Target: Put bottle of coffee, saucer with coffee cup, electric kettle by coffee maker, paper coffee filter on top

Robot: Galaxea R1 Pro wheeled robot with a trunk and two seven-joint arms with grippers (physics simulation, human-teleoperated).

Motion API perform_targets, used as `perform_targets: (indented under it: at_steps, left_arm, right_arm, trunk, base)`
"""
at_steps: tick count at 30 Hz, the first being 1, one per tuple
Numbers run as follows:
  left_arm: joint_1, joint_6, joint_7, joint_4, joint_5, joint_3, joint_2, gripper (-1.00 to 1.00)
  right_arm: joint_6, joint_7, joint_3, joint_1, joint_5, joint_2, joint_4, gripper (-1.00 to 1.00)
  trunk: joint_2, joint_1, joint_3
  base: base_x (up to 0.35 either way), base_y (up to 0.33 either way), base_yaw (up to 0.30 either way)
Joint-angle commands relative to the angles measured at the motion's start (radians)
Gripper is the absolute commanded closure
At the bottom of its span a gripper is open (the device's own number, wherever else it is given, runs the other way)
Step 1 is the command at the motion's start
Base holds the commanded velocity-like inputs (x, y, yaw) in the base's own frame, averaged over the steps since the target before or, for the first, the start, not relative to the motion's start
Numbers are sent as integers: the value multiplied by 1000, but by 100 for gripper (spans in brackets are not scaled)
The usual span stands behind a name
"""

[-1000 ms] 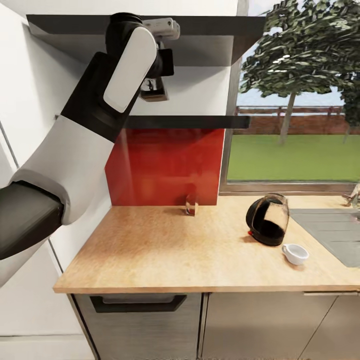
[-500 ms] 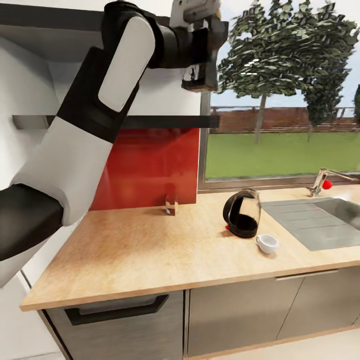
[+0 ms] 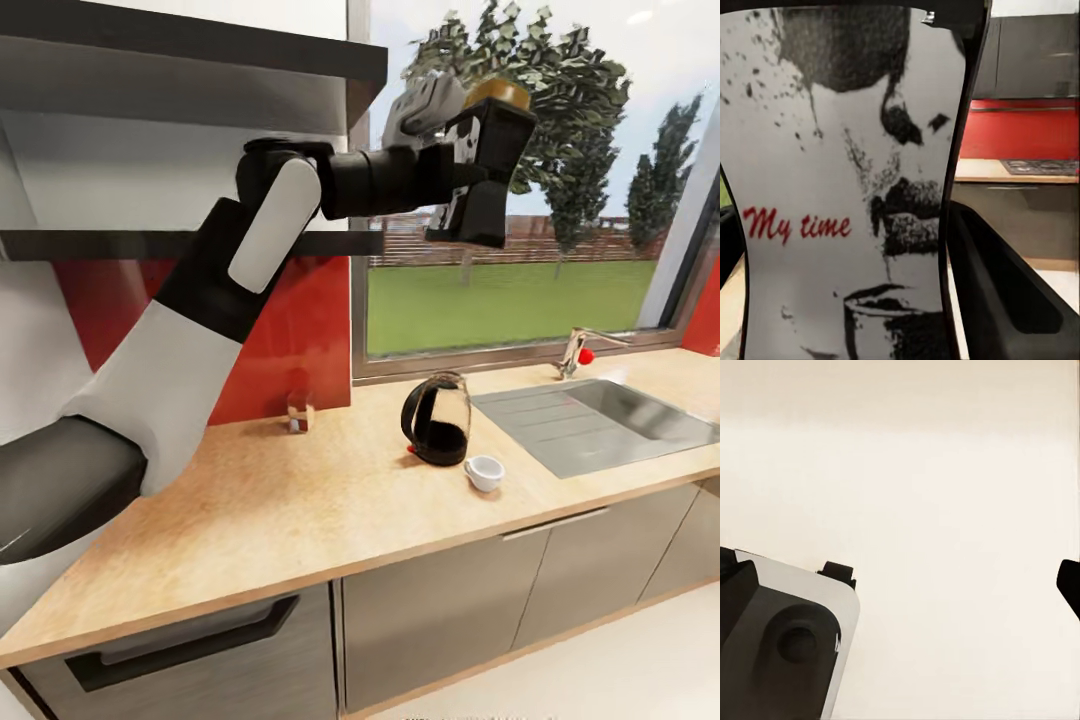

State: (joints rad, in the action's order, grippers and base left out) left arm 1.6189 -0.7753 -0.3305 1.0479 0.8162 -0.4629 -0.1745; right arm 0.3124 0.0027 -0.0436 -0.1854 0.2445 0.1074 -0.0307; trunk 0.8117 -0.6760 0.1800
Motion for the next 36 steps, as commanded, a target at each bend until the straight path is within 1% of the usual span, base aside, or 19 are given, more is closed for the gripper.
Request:
perform_targets:
  at_steps: [1,8,21,28,36]
  left_arm:
    - [-3,1,-6,0,0,1,0,100]
    - [-19,20,-13,0,0,1,0,100]
    - [-27,21,-13,0,0,1,0,100]
    - [-27,22,-13,-8,0,1,0,100]
    - [-27,22,-13,-15,0,1,0,100]
  right_arm:
    - [6,0,-4,-2,0,0,-3,-100]
    - [7,0,-4,-2,-1,1,-3,-100]
    - [6,0,-4,-2,0,1,-3,-100]
    - [6,-1,-5,-2,0,1,-3,-100]
    - [6,0,-5,-2,0,1,-3,-100]
  trunk:
    - [1,0,1]
    - [1,0,1]
    - [1,0,1]
    - [1,0,1]
    - [1,0,1]
  base:
    - [0,0,-284]
    - [0,0,-284]
    - [2,0,-284]
    - [237,0,-107]
    - [310,-46,-246]
